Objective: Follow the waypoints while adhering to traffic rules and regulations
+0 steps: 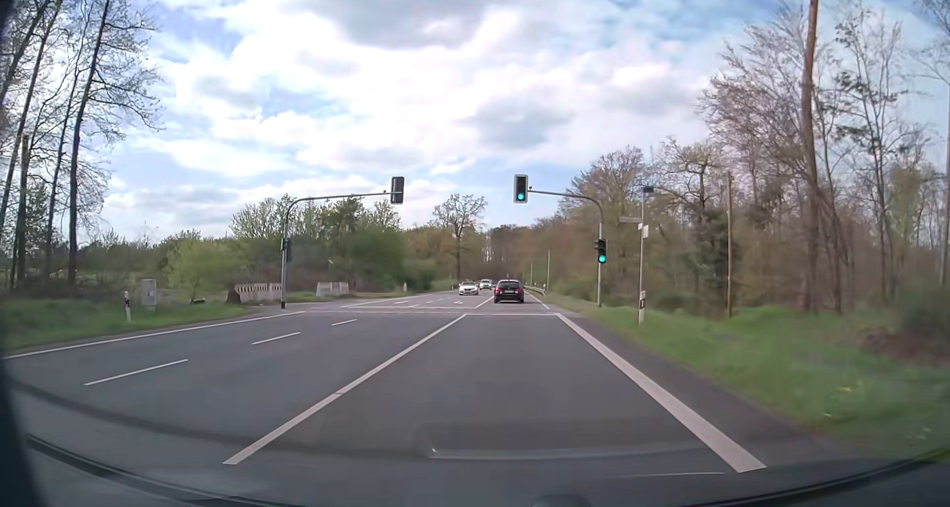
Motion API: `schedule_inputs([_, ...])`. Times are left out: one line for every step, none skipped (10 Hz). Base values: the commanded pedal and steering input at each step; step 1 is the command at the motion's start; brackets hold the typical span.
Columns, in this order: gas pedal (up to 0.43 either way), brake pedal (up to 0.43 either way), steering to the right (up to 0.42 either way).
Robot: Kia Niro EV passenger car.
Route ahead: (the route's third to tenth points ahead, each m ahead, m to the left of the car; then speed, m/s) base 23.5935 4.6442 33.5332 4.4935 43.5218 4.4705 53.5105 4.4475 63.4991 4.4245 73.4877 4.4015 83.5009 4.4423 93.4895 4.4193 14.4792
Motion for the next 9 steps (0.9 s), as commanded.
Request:
schedule_inputs([0.079,0.0,0.002])
schedule_inputs([0.079,0.0,0.002])
schedule_inputs([0.087,0.0,0.002])
schedule_inputs([0.087,0.0,0.001])
schedule_inputs([0.087,0.0,0.001])
schedule_inputs([0.098,0.0,0.0])
schedule_inputs([0.098,0.0,0.0])
schedule_inputs([0.11,0.0,-0.001])
schedule_inputs([0.11,0.0,-0.001])
